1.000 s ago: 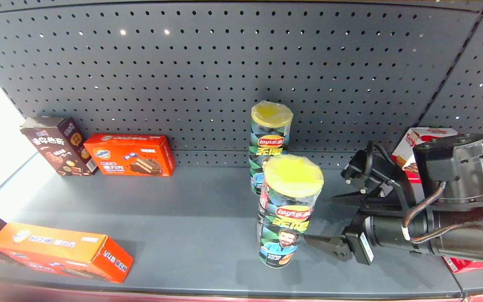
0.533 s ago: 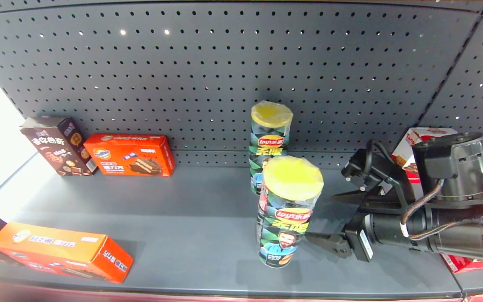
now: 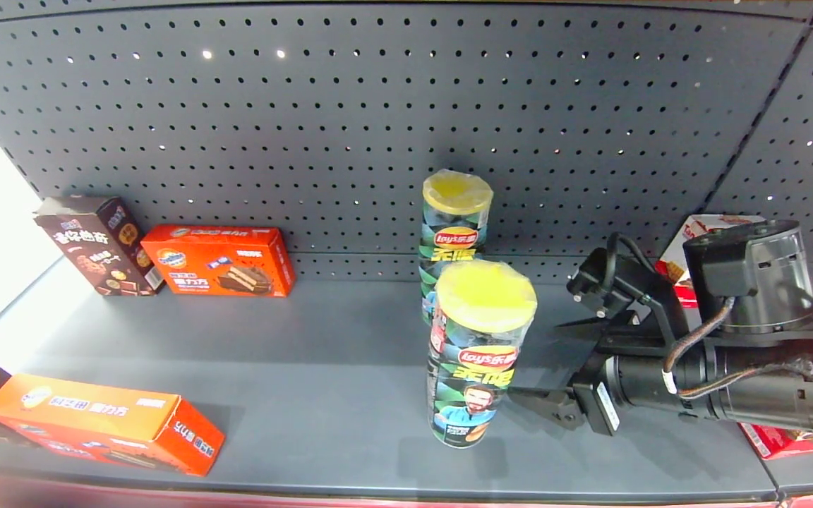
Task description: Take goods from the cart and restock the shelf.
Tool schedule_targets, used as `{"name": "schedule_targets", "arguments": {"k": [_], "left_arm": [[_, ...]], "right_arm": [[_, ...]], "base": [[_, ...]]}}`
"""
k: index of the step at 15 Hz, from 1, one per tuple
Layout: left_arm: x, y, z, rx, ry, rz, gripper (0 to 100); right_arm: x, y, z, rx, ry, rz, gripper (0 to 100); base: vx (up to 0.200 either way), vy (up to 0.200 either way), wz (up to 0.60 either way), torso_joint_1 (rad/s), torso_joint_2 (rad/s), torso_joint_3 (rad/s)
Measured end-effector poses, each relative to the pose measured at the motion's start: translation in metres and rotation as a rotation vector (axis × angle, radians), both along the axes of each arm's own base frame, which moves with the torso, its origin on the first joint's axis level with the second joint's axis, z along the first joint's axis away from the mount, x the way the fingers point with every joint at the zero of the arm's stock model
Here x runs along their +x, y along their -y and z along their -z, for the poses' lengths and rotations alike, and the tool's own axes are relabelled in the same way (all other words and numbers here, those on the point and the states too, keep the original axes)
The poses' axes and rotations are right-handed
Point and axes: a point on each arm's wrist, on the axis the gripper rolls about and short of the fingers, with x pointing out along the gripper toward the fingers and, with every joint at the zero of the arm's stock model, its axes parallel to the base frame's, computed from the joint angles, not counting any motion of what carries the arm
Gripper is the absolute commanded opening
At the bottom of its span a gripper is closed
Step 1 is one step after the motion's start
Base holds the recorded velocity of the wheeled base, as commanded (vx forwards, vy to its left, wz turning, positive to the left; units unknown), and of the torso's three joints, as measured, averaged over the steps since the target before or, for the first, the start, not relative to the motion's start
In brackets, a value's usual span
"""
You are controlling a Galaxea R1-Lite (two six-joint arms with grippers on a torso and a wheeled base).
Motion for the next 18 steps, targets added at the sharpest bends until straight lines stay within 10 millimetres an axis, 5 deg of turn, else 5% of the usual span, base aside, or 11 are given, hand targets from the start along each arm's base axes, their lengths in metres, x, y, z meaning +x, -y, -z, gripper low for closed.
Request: {"name": "schedule_targets", "arguments": {"k": [13,18], "left_arm": [[0.000,0.000,0.000,0.000,0.000,-0.001,100],[0.000,0.000,0.000,0.000,0.000,0.001,100]], "right_arm": [[0.004,-0.010,0.002,0.001,0.001,-0.019,100],[0.000,0.021,-0.014,0.044,0.049,0.069,100]], "base": [[0.000,0.000,0.00,0.000,0.00,0.000],[0.000,0.000,0.00,0.000,0.00,0.000]]}}
